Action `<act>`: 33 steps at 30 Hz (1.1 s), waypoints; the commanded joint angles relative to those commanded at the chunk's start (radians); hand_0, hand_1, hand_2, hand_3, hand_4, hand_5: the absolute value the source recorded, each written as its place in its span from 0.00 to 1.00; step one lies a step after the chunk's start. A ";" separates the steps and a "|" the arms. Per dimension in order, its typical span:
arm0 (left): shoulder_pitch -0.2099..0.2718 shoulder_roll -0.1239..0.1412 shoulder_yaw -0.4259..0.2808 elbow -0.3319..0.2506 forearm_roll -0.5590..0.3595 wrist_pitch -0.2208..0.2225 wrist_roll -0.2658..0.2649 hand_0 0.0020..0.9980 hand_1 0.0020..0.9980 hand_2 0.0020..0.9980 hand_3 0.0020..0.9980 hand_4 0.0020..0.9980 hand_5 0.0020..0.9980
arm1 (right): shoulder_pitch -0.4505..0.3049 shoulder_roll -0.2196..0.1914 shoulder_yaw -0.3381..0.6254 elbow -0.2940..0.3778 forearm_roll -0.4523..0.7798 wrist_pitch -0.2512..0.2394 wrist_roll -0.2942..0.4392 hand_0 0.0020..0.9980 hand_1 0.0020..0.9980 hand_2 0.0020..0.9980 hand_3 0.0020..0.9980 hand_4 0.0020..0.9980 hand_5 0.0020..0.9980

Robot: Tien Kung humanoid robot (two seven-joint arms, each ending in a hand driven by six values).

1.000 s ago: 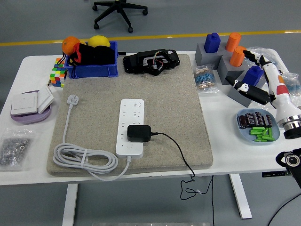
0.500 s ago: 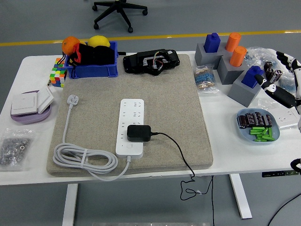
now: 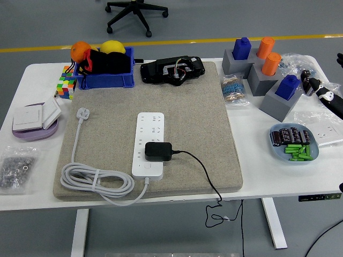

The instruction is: Press the white button,pick up the black plug,place it near the board,insert it into the board

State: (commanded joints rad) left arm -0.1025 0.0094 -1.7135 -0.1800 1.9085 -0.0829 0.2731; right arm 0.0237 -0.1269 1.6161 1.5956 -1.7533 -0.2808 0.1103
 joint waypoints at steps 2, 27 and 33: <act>0.002 0.001 -0.005 0.000 0.007 -0.001 0.001 0.63 0.63 0.64 0.69 0.55 0.39 | -0.005 0.004 0.006 0.002 0.001 -0.005 0.009 0.93 0.87 0.82 0.84 1.00 0.64; 0.006 -0.002 -0.012 0.000 0.001 0.004 -0.001 0.63 0.63 0.64 0.69 0.56 0.39 | -0.046 0.037 0.089 0.019 -0.010 -0.043 0.045 0.92 0.82 0.78 0.80 1.00 0.56; 0.007 -0.003 -0.013 0.000 0.004 0.003 -0.001 0.63 0.63 0.64 0.69 0.56 0.39 | -0.048 0.033 0.086 0.017 -0.006 -0.047 0.047 0.92 0.81 0.78 0.80 1.00 0.55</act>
State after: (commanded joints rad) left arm -0.0953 0.0061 -1.7269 -0.1800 1.9130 -0.0794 0.2726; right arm -0.0244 -0.0940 1.7016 1.6128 -1.7596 -0.3278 0.1573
